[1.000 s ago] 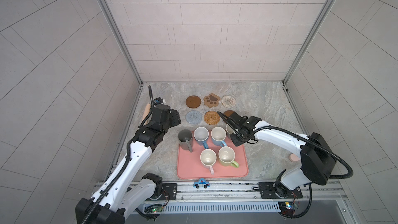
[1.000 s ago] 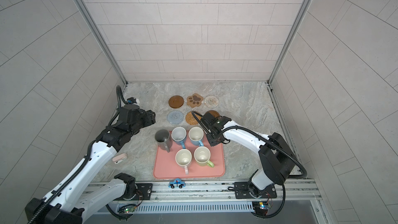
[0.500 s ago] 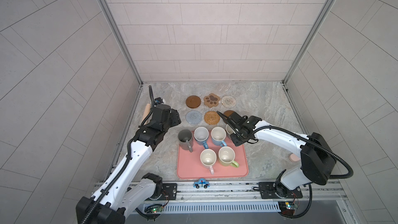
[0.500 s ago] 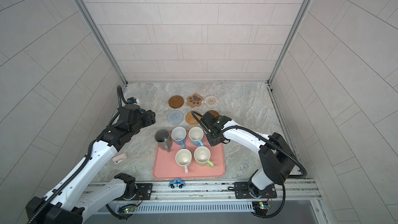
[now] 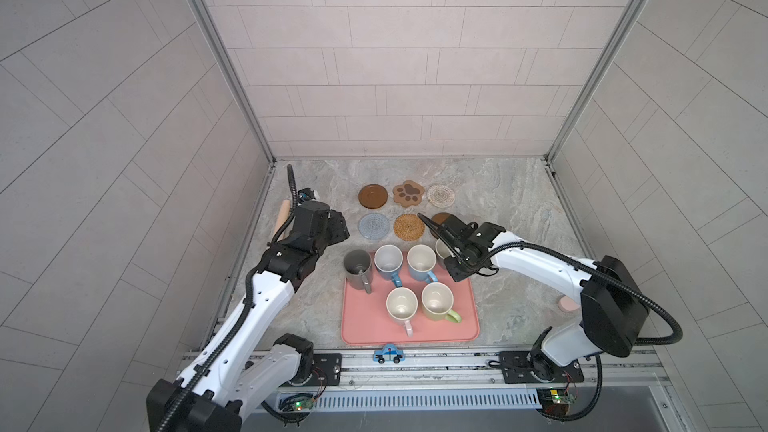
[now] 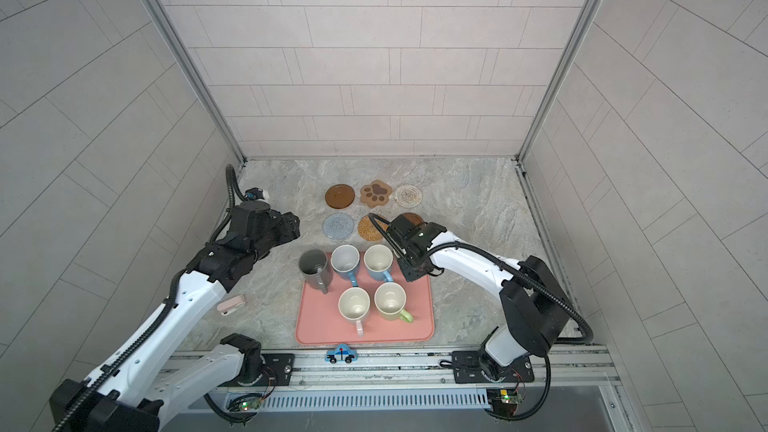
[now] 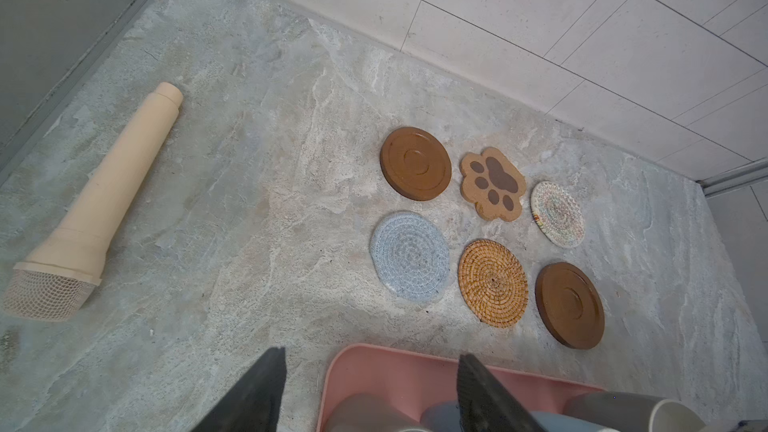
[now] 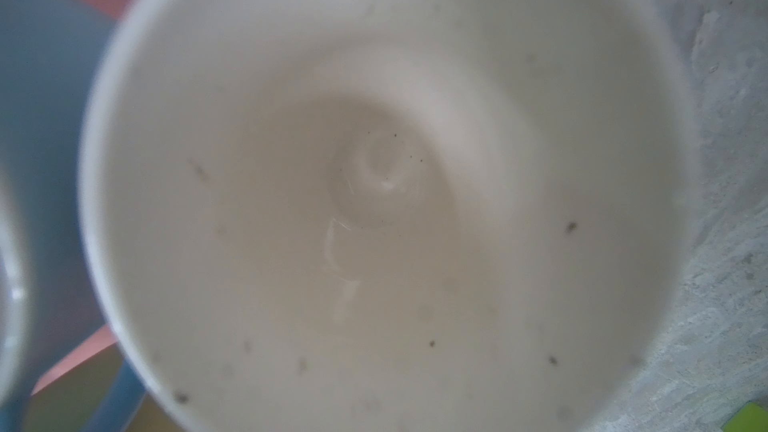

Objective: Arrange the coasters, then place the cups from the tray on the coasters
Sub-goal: 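Lift the mug with the right gripper and carry it toward the multicolour rope coaster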

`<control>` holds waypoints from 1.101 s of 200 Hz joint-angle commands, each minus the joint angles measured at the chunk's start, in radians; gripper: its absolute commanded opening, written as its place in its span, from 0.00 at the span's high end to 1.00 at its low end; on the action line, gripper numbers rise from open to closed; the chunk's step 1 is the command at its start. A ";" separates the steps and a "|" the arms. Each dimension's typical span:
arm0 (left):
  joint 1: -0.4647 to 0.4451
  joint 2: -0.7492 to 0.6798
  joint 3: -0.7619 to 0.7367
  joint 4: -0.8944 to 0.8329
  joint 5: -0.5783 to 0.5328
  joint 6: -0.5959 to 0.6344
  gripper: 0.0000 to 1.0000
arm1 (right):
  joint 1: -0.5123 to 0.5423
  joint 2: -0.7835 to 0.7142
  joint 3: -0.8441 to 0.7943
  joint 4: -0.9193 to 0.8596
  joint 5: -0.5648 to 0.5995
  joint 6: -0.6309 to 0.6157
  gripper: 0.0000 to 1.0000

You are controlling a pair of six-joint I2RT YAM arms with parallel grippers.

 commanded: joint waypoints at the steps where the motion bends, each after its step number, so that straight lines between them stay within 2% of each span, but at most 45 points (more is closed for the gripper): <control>1: 0.007 -0.004 0.001 0.000 -0.016 -0.005 0.28 | 0.003 -0.050 0.041 0.005 0.024 0.011 0.90; 131: 0.006 -0.012 0.011 -0.009 -0.017 -0.003 0.28 | -0.015 -0.054 0.101 0.003 0.044 -0.001 0.91; 220: 0.006 -0.011 0.022 -0.014 -0.011 -0.003 0.28 | -0.083 -0.003 0.193 -0.001 0.032 -0.076 0.91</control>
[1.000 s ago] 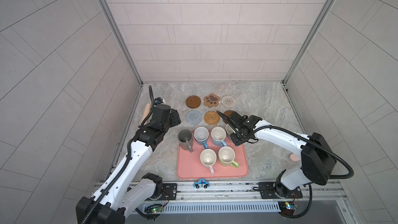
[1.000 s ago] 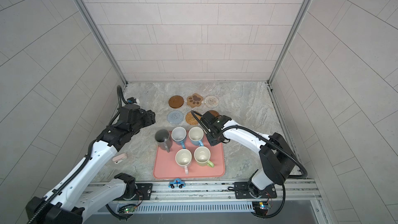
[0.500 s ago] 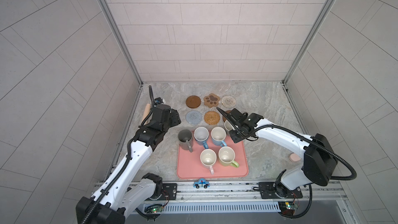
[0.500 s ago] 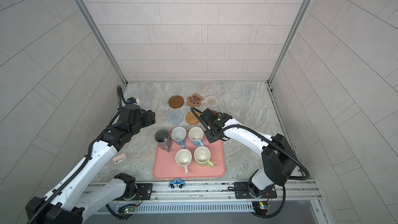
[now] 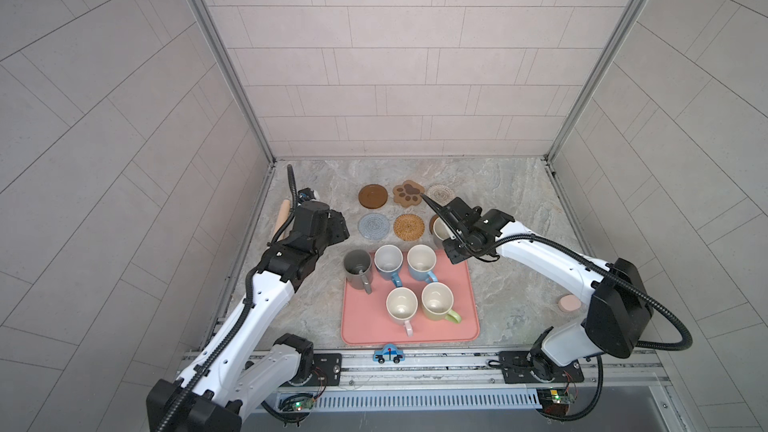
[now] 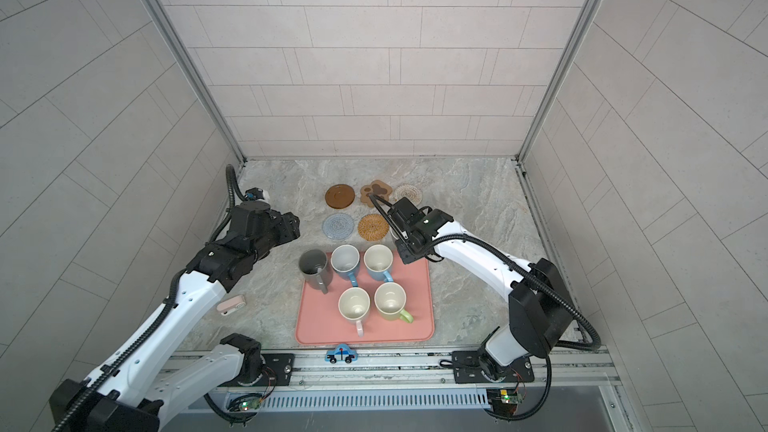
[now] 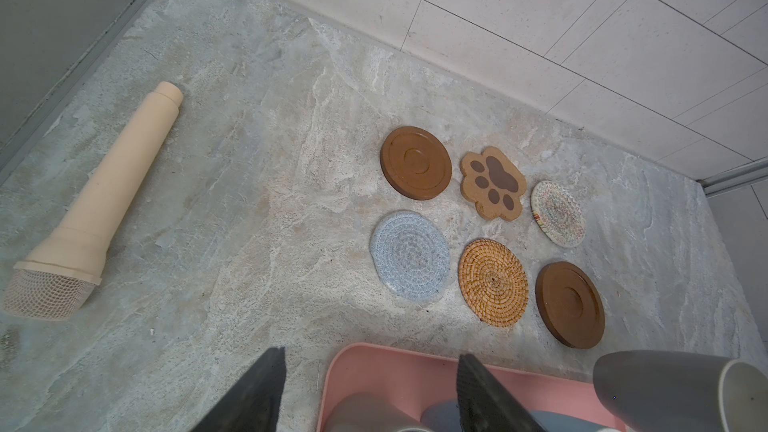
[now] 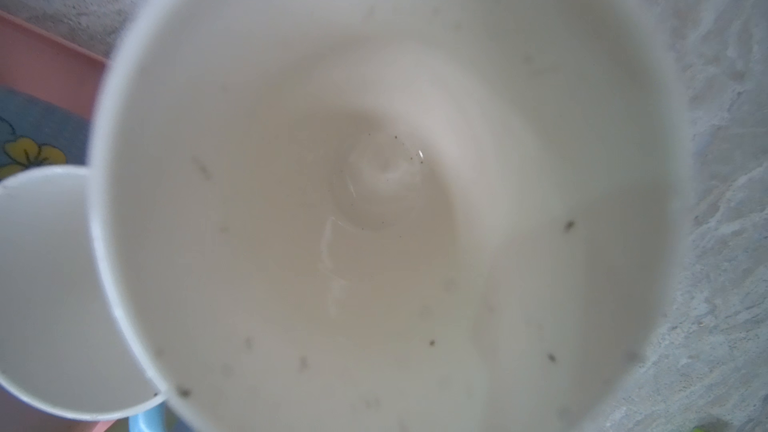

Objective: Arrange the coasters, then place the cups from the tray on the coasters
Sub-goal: 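Lift the mug with the right gripper and carry it toward the multicolour rope coaster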

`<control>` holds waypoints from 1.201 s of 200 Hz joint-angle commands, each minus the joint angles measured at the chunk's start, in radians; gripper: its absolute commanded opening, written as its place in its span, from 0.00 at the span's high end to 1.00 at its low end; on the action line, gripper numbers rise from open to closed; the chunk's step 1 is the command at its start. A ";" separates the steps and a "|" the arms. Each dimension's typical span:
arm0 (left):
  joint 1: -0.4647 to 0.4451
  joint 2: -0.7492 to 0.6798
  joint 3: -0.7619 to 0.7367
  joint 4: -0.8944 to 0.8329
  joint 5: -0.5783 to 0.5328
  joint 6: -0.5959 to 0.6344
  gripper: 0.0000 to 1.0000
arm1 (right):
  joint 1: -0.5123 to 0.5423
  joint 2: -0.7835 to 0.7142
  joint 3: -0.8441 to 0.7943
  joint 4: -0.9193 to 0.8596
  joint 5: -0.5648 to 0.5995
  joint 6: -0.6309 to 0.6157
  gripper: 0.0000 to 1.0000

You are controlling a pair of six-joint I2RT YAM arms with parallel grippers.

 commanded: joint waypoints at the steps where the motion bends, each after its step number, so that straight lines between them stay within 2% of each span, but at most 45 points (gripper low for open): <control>1: 0.006 -0.011 0.022 -0.011 -0.012 -0.003 0.28 | -0.027 0.010 0.048 0.004 0.014 -0.038 0.91; 118: 0.006 -0.025 0.022 -0.028 -0.015 0.008 0.28 | -0.188 0.204 0.249 -0.014 -0.081 -0.191 0.91; 240: 0.006 -0.071 -0.006 -0.048 -0.013 0.002 0.28 | -0.265 0.421 0.522 -0.075 -0.113 -0.265 0.91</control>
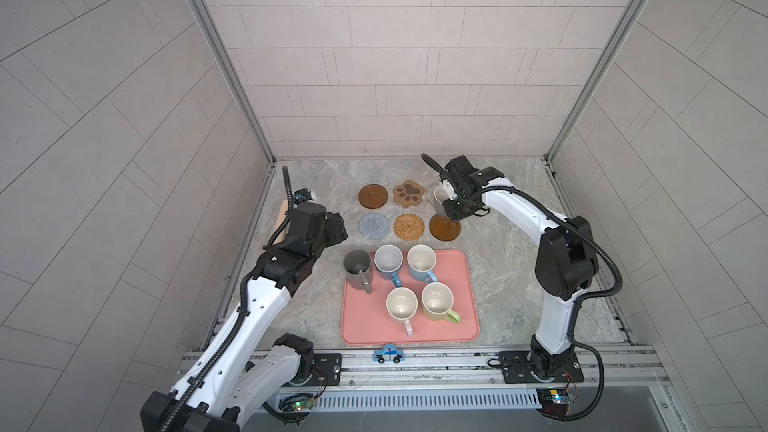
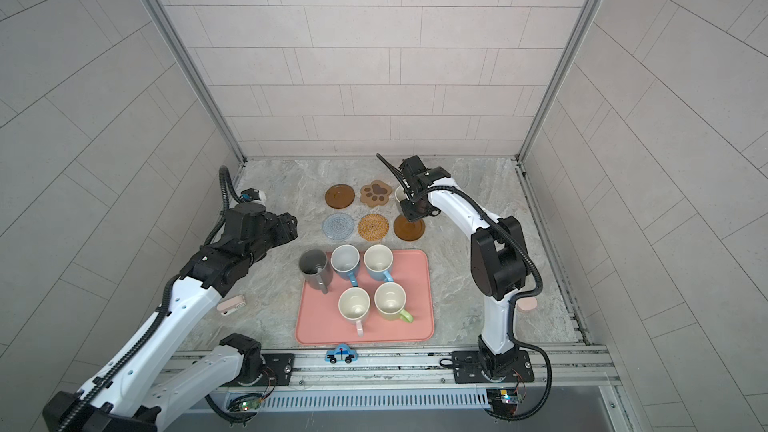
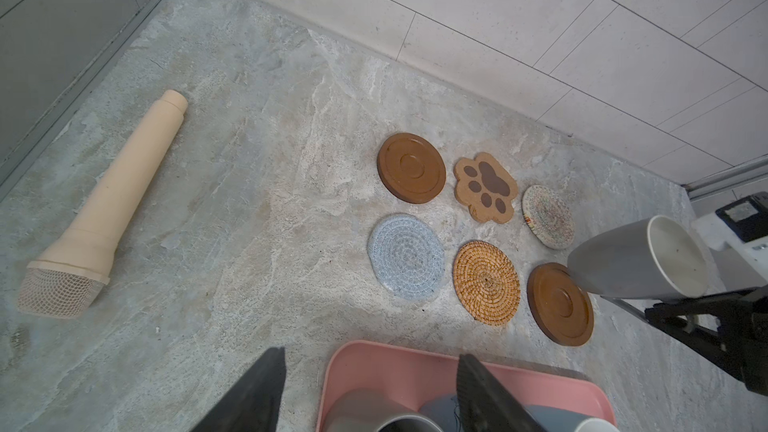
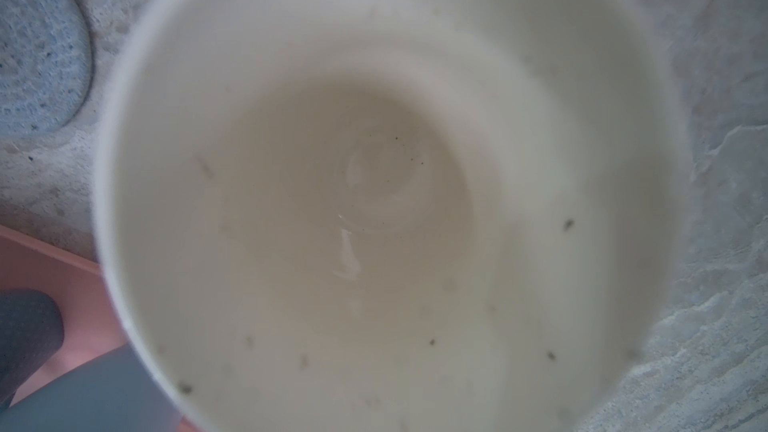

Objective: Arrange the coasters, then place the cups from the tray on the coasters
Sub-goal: 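Lift the mug with the right gripper and carry it toward the multicolour rope coaster, then lower the held mug onto the multicolour rope coaster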

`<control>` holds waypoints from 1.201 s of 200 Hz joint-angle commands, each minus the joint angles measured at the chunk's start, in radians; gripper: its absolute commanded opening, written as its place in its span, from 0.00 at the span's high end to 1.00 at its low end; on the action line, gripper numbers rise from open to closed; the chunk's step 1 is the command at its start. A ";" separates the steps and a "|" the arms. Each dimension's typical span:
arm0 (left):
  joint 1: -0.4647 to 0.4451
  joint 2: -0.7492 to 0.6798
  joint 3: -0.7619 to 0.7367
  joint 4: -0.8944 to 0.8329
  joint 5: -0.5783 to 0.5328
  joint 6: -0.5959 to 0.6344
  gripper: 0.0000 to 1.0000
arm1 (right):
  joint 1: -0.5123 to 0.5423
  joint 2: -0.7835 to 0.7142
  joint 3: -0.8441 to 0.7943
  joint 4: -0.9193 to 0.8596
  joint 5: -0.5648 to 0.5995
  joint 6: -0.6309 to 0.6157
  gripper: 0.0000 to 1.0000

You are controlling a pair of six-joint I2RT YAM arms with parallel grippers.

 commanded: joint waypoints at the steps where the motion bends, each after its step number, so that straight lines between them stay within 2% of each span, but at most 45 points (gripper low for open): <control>1: 0.006 -0.023 -0.009 -0.026 -0.014 0.001 0.28 | -0.011 0.017 0.058 -0.008 -0.008 -0.026 0.91; 147: 0.006 -0.026 -0.009 -0.028 -0.007 -0.010 0.28 | -0.064 0.242 0.366 -0.119 -0.025 -0.087 0.91; 240: 0.006 -0.033 -0.006 -0.042 -0.011 -0.012 0.28 | -0.076 0.352 0.533 -0.159 -0.037 -0.077 0.91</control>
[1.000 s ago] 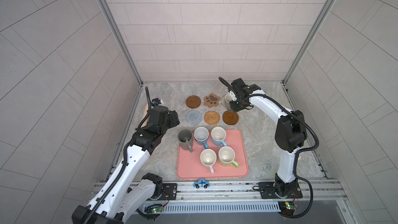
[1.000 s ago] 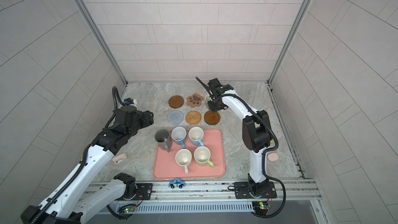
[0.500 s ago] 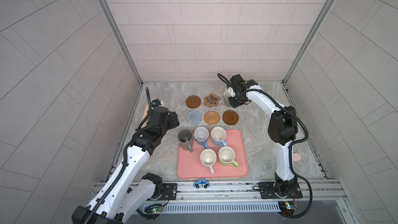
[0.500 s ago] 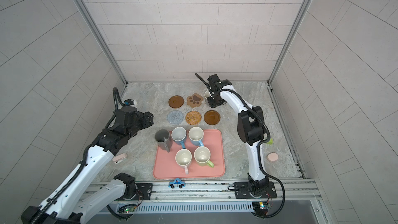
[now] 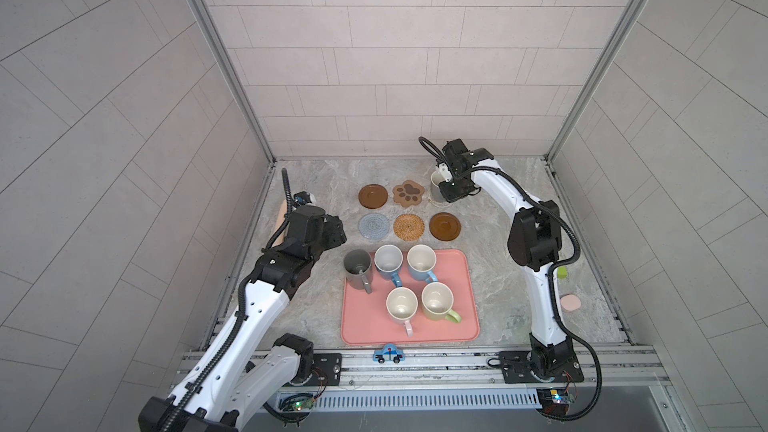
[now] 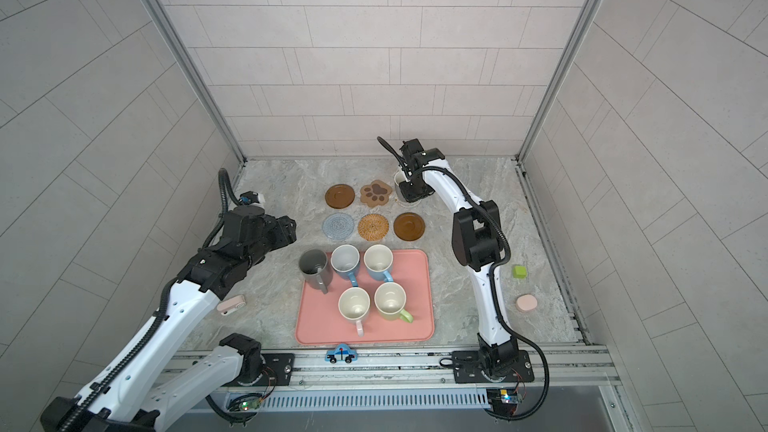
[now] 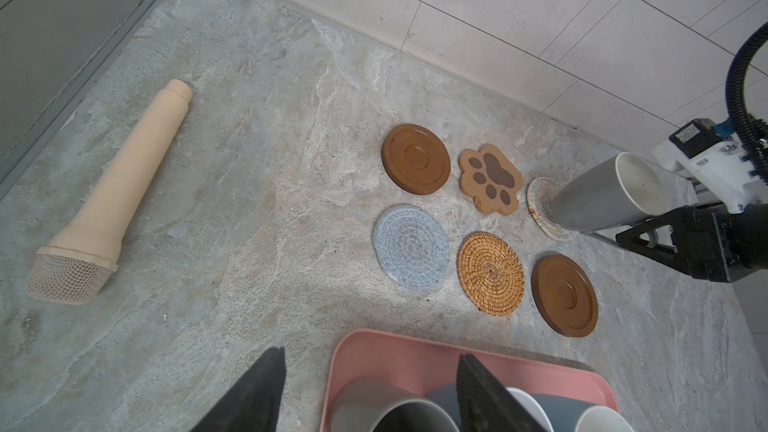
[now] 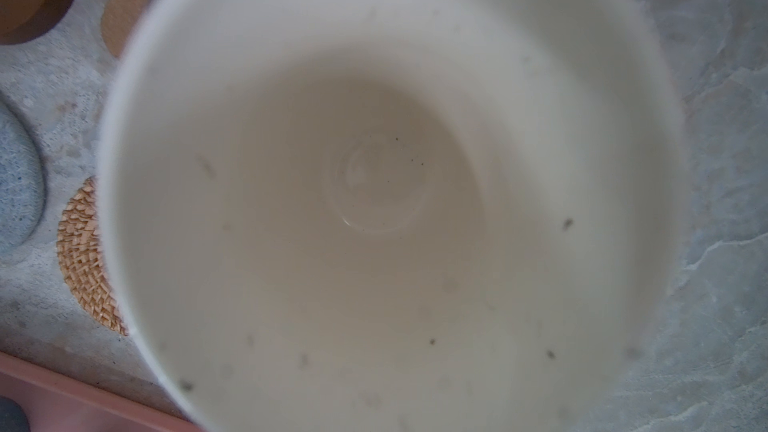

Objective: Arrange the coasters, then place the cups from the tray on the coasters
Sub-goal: 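Lower the held mug onto the multicolour rope coaster, then hold the mug steady on the coaster with the right gripper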

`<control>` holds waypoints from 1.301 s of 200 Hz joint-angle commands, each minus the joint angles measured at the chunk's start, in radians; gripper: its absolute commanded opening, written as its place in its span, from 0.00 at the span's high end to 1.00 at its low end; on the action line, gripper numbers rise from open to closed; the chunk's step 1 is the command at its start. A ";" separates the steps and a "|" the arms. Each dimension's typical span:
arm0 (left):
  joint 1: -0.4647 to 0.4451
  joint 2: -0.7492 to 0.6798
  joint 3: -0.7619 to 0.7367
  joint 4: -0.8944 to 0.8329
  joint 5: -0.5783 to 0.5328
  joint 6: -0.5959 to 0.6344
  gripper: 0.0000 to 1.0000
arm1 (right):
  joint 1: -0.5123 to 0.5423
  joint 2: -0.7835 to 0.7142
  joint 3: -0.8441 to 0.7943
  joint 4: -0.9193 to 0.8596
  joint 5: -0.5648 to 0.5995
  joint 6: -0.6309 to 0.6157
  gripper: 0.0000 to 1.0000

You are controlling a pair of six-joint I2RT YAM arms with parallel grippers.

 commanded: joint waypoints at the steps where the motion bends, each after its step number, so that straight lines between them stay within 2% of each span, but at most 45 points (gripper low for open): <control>1: 0.005 -0.014 0.005 -0.014 -0.013 -0.009 0.28 | -0.004 0.015 0.067 -0.012 0.004 -0.016 0.91; 112: 0.006 -0.022 -0.006 -0.018 -0.023 -0.010 0.28 | -0.027 0.082 0.163 -0.075 0.018 -0.075 0.91; 260: 0.006 -0.038 -0.011 -0.020 -0.032 -0.009 0.28 | -0.038 0.116 0.180 -0.071 -0.016 -0.061 0.91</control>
